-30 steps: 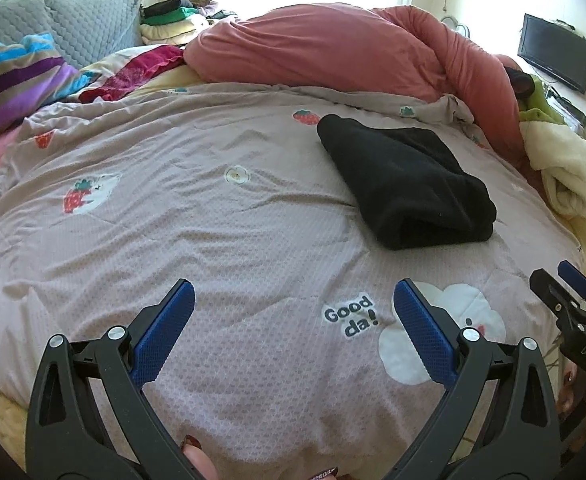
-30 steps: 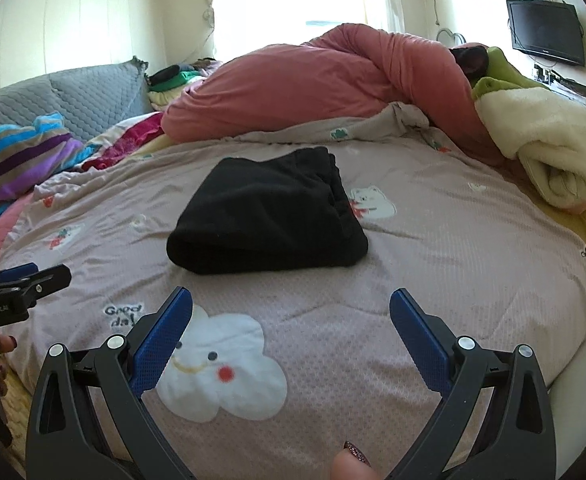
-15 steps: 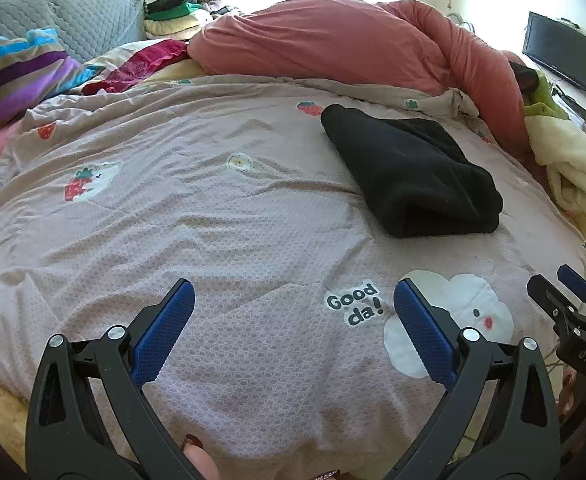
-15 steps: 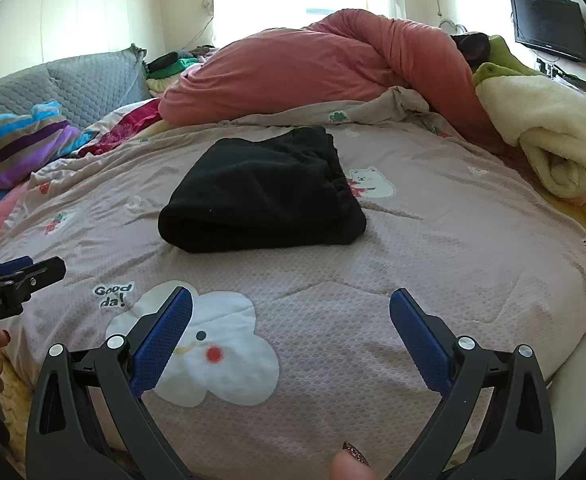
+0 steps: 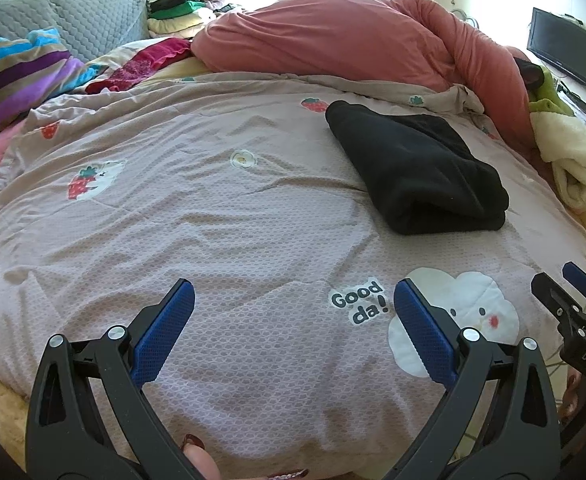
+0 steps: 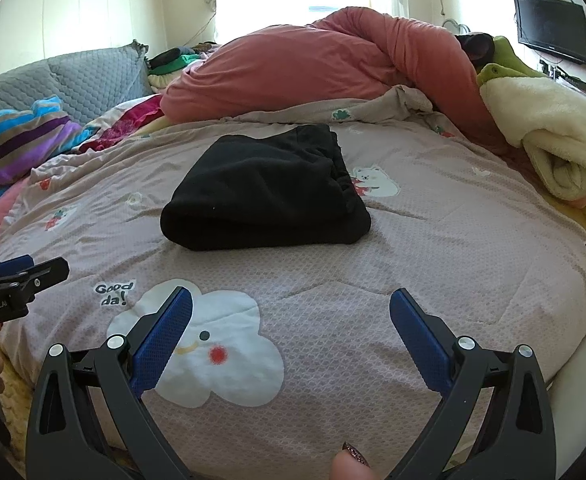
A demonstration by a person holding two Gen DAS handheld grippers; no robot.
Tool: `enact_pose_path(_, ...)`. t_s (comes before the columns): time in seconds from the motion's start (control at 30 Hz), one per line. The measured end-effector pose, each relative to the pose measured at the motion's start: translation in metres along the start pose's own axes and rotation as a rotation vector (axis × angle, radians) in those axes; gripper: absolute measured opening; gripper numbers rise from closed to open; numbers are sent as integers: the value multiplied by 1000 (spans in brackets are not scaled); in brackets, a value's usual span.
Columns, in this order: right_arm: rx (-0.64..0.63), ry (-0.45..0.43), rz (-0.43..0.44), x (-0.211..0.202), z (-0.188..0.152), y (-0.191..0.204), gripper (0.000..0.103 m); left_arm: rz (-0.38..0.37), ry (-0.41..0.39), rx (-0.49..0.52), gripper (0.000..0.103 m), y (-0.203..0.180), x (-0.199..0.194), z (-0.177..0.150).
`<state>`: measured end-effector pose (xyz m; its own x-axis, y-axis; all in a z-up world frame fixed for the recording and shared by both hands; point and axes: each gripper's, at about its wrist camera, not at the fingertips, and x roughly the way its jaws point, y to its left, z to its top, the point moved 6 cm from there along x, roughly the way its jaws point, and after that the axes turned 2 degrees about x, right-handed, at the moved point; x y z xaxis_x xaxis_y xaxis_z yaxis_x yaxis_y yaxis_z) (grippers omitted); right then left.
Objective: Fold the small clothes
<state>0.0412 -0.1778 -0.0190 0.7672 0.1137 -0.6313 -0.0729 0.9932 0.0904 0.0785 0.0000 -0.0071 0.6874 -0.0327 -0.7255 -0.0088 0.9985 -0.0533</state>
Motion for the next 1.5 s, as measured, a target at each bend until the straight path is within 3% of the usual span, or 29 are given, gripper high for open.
enact_pose_path(1.5, -13, 13, -2, -4, -4, 5, 98, 58, 32, 0, 93, 8, 0, -6)
